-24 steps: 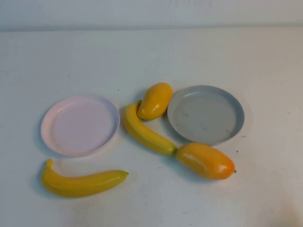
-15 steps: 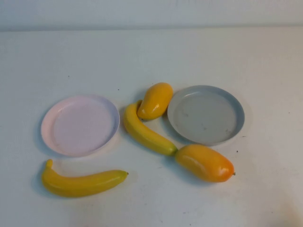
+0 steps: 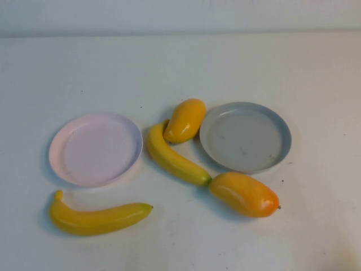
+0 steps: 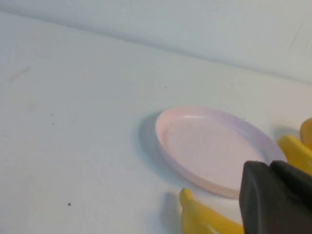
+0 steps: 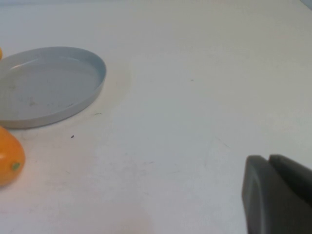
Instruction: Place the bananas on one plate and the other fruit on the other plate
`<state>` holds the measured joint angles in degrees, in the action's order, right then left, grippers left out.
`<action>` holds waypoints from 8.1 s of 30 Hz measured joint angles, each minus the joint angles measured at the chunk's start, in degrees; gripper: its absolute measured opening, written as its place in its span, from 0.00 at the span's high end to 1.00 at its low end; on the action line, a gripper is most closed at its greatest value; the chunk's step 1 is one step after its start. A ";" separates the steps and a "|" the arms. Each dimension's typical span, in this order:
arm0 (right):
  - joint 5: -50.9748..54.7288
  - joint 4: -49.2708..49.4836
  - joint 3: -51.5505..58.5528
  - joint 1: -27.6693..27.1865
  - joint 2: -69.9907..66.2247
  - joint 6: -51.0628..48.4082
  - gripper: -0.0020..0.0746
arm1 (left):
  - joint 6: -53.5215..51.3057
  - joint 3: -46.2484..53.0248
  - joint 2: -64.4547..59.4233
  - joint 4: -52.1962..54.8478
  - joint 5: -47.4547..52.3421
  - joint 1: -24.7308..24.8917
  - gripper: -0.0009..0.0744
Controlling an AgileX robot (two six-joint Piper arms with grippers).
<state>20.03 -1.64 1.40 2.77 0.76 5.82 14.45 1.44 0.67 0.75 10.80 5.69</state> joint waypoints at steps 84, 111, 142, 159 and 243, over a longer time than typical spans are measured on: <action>0.00 0.00 0.00 0.00 0.00 0.00 0.99 | -26.88 -124.11 -129.69 -4.63 58.79 26.49 0.14; 0.00 0.00 0.00 0.00 0.00 0.00 0.99 | -26.59 -124.22 -136.22 -7.60 49.36 23.85 0.10; 0.00 0.00 0.00 0.00 0.00 0.00 0.99 | -21.49 -125.86 -119.34 -0.35 59.85 23.85 0.29; 0.00 0.00 0.00 0.00 0.00 0.00 0.99 | -14.01 -89.34 -100.83 9.47 60.30 16.38 0.29; 0.00 0.00 0.00 0.00 0.00 0.00 0.99 | -93.22 -91.46 -118.56 -19.17 38.40 39.19 0.29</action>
<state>20.03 -1.64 1.40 2.77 0.76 5.82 -78.77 -90.02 -117.89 -18.43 49.20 44.88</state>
